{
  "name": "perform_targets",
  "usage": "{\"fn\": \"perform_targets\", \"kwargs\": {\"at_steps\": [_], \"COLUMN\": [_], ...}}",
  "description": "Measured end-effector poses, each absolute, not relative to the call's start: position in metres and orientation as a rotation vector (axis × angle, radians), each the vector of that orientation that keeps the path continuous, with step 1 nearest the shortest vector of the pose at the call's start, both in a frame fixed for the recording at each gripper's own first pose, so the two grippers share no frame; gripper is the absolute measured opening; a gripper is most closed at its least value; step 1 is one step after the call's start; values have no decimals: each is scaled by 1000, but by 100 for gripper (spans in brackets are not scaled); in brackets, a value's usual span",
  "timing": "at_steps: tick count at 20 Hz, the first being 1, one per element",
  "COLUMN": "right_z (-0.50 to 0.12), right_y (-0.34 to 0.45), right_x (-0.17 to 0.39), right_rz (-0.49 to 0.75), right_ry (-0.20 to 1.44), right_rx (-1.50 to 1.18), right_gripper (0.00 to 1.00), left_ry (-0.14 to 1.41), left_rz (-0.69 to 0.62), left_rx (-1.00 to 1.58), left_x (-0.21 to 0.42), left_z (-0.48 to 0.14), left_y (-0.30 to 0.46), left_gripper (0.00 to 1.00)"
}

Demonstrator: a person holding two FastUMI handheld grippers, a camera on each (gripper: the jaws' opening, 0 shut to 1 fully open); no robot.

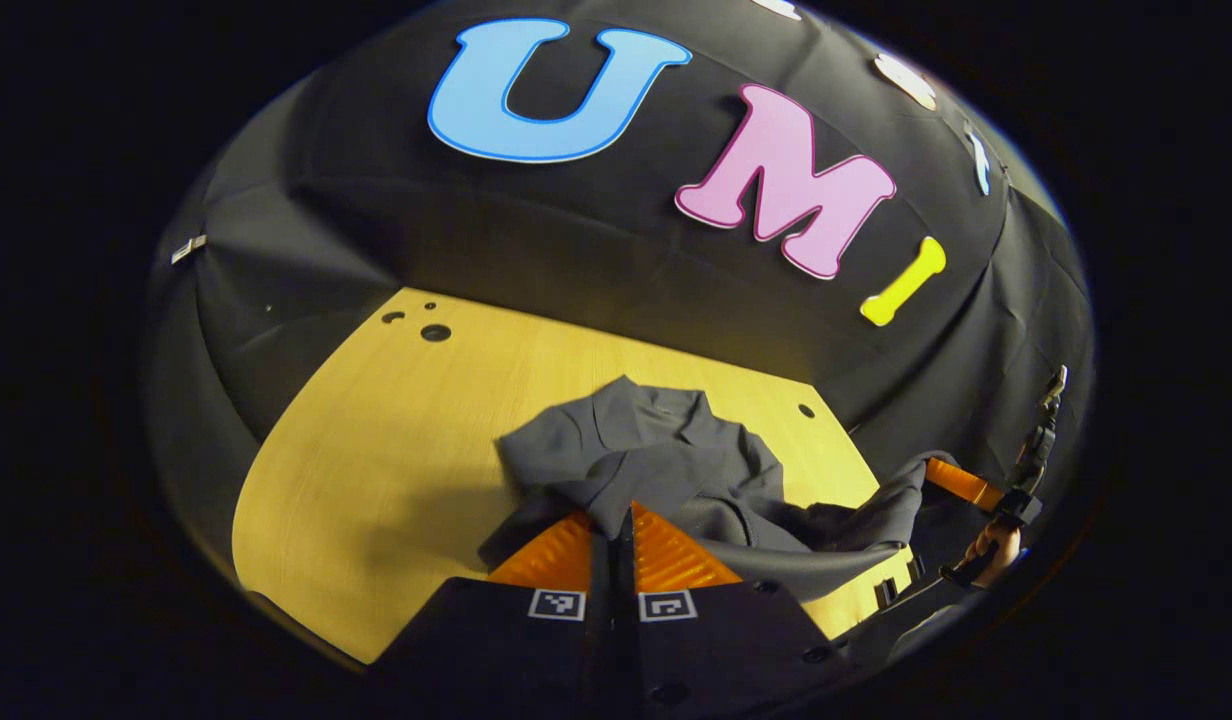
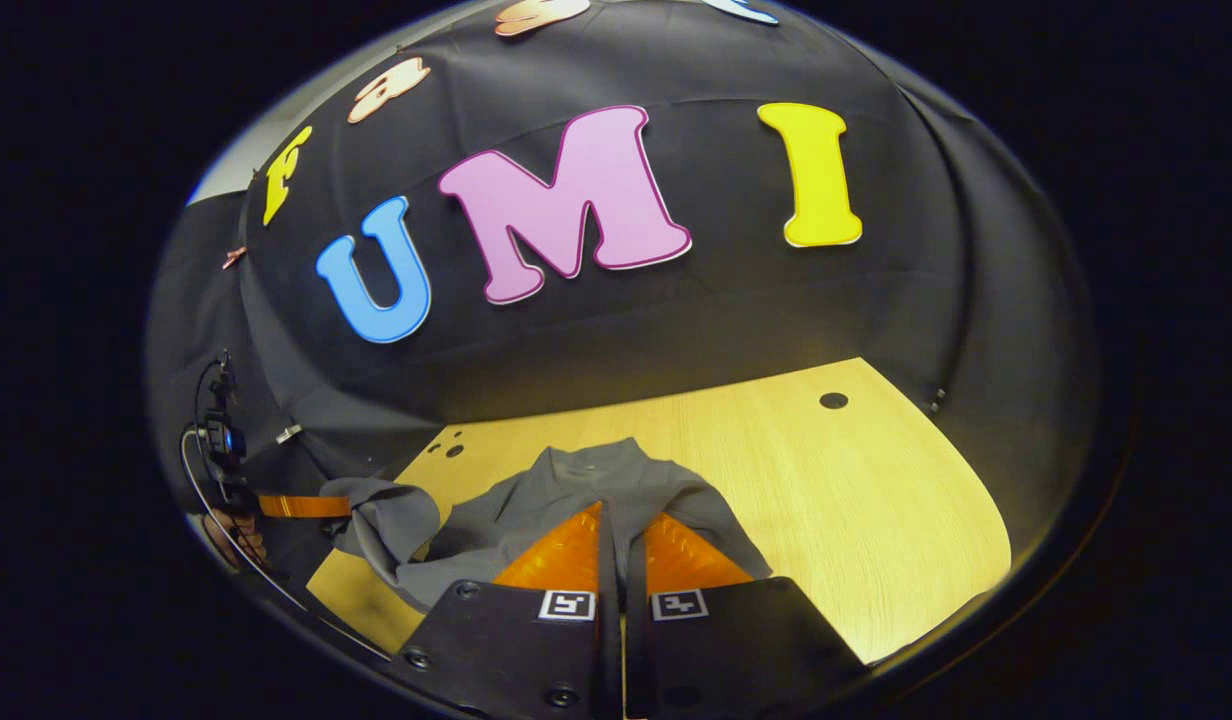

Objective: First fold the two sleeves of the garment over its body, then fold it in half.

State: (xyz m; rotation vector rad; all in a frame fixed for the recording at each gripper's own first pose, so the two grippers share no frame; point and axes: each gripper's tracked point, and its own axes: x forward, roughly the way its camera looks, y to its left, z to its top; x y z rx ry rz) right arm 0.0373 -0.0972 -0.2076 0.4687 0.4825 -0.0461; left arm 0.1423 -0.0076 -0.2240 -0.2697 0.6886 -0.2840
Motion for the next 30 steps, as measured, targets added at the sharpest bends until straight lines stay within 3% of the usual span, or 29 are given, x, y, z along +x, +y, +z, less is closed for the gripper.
{"fn": "perform_targets", "kwargs": {"at_steps": [16, 20, 26, 27, 28, 30], "right_z": [-332, -371, -426, -433, -439, -449], "right_y": [-132, -138, -133, -132, -130, -130], "right_x": [187, 208, 217, 218, 218, 218], "right_rz": [-90, -94, -101, -98, -99, -105], "right_ry": [566, 603, 697, 709, 723, 742], "right_rx": [401, 397, 389, 399, 412, 427], "right_gripper": [6, 6, 6, 1, 7, 8], "left_ry": [700, 738, 780, 798, 814, 831], "left_rz": [-249, -245, -206, -195, -185, -172], "left_rx": [-155, -99, -51, -49, -51, -60], "left_x": [308, 333, 351, 351, 350, 349], "left_z": [-313, -353, -396, -404, -411, -418], "left_y": [-10, -14, -15, -12, -13, -14], "left_gripper": [5, 2, 5, 5, 5, 5]}}
